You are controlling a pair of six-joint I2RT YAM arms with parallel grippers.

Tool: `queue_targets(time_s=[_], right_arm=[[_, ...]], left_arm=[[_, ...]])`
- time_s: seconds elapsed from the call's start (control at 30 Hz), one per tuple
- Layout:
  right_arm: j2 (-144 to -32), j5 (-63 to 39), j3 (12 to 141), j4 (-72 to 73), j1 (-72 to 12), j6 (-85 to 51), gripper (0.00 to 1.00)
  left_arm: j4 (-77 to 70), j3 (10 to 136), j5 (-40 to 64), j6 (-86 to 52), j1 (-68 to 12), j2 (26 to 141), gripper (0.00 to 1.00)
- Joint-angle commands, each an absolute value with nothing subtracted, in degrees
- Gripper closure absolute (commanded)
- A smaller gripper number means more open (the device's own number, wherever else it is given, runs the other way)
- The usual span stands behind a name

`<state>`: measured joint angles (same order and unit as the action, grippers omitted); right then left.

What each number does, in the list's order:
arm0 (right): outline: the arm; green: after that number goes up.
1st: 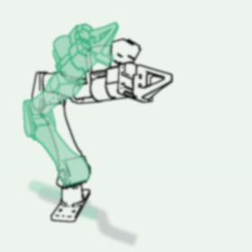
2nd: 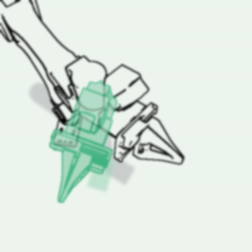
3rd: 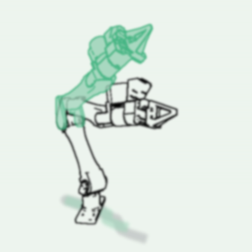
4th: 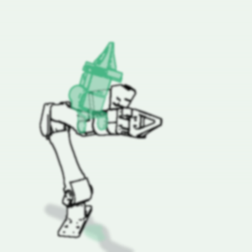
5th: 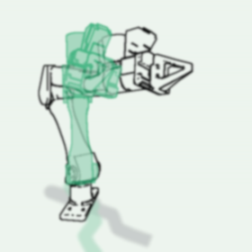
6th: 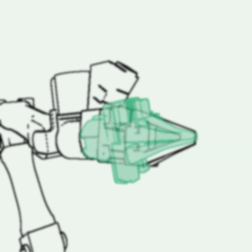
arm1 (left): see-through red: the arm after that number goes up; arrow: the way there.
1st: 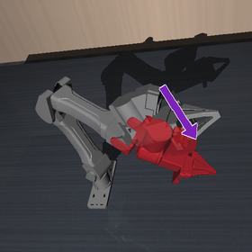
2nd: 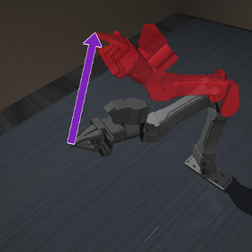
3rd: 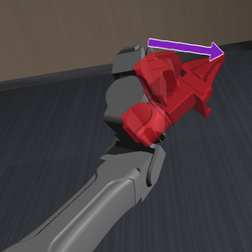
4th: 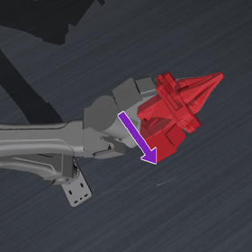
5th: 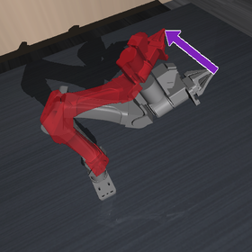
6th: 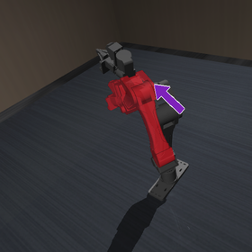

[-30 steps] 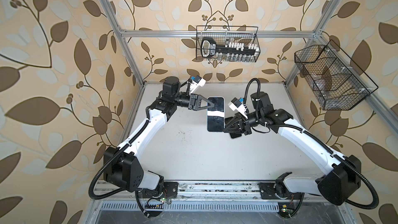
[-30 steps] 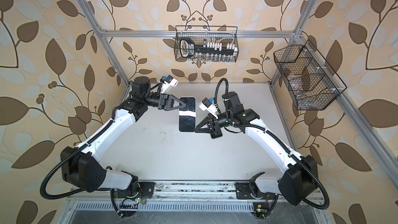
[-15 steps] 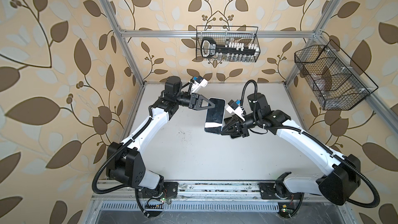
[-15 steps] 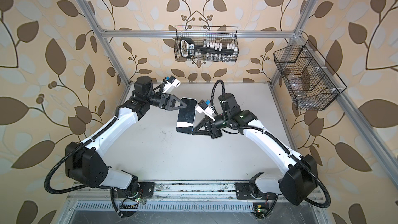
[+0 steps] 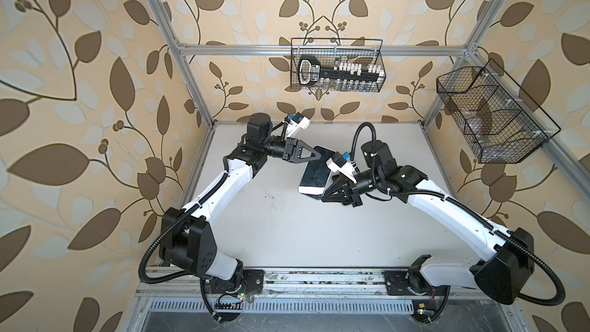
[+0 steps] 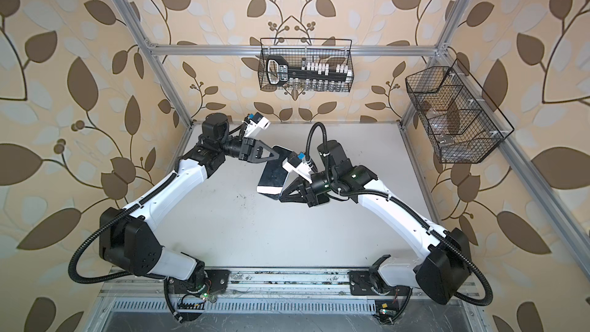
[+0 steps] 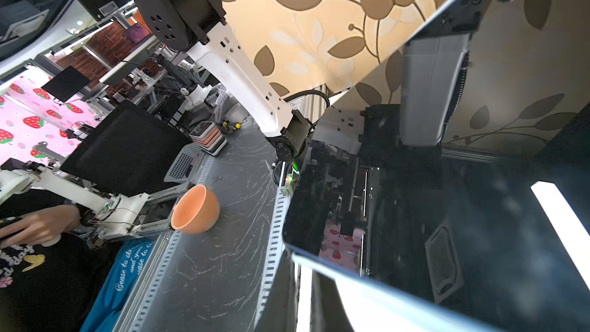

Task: Take the phone out of the phone case
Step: Remove the phone case from the phone.

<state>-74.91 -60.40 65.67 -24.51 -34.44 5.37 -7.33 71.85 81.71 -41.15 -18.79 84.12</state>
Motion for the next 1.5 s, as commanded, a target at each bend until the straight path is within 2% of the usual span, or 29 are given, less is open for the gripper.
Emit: queue_targets(time_s=[0.0,0.43,0.63,0.73,1.07,1.13,1.17,1.33,1.47], right_arm=[[-72.1,-60.2,66.0,-17.2,-35.8,7.6,0.93],[-70.9,-54.9,63.6,-13.9,-35.7,5.5,0.9],[-67.5,-55.6,58.9,-8.2,-32.1,-1.0,0.75],[-64.7,-55.7,54.7,-2.8,-29.6,-6.2,0.61],[-60.3,-54.0,43.8,10.4,-23.4,-20.4,0.36],[-60.3,-53.6,42.5,12.8,-23.0,-22.5,0.29],[-60.4,-53.4,42.0,13.2,-22.8,-23.1,0.22],[-61.0,-50.2,40.9,15.1,-22.6,-26.0,0.19],[-61.6,-46.5,37.6,23.0,-22.6,-33.1,0.19]], left_arm=[[-13.4,71.5,74.5,-43.6,-20.0,84.8,1.0],[-13.5,71.3,73.9,-44.0,-20.3,84.7,1.0],[-10.2,72.5,72.2,-41.5,-20.1,85.0,1.0],[-8.9,73.1,70.2,-41.0,-19.8,85.3,1.0],[-6.3,72.8,58.3,-40.8,-17.6,84.2,1.0],[-5.6,72.4,55.6,-40.5,-17.5,83.3,1.0],[-5.2,72.3,54.2,-40.3,-17.4,82.9,1.0],[-3.3,70.7,46.6,-39.9,-16.8,78.6,1.0],[-3.3,67.6,38.0,-42.5,-16.3,74.6,1.0]])
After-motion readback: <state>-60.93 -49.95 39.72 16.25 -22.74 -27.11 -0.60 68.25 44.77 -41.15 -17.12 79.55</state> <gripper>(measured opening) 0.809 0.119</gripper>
